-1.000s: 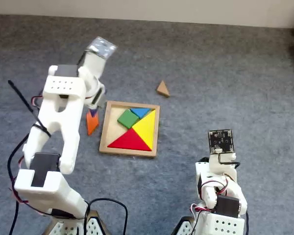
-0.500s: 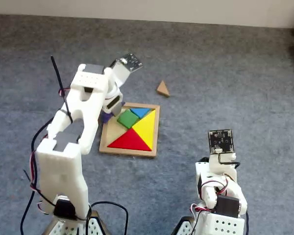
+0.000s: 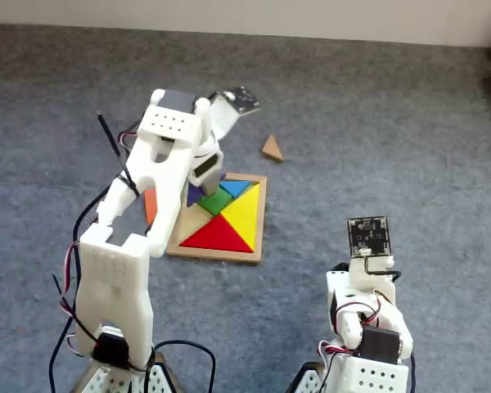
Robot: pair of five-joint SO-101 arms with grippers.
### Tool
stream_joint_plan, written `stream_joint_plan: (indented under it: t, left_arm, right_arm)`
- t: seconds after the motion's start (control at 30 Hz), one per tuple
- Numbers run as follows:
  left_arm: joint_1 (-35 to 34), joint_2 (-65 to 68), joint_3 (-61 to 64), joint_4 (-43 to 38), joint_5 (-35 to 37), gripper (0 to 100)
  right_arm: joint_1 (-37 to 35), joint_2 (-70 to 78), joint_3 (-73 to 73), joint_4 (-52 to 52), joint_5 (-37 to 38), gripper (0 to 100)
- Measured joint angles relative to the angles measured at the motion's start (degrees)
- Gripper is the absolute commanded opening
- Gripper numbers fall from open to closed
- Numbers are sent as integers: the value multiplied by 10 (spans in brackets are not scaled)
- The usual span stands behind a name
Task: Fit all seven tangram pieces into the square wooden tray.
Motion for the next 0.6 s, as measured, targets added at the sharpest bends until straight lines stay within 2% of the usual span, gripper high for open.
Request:
stream_joint_plan:
  t: [0.43,0.6]
  left_arm:
    - [-21,0,-11,4,15,248]
    - [-34,3,-27,4,30,203]
  right_arm:
    - [0,0,0,0,0,5]
    - [0,0,0,0,0,5]
